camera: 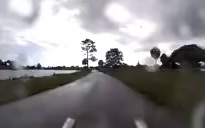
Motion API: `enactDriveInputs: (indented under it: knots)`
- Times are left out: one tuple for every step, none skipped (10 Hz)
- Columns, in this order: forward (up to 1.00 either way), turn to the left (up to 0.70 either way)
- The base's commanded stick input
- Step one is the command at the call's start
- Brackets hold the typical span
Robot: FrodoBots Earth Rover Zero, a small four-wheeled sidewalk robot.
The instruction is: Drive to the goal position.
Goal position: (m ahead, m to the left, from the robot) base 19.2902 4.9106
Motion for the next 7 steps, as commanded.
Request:
enactDriveInputs:
  knots:
    - [1.00,0.00]
    - [1.00,0.00]
    - [1.00,0.00]
    - [1.00,0.00]
    - [1.00,0.00]
    - [1.00,0.00]
    - [1.00,0.00]
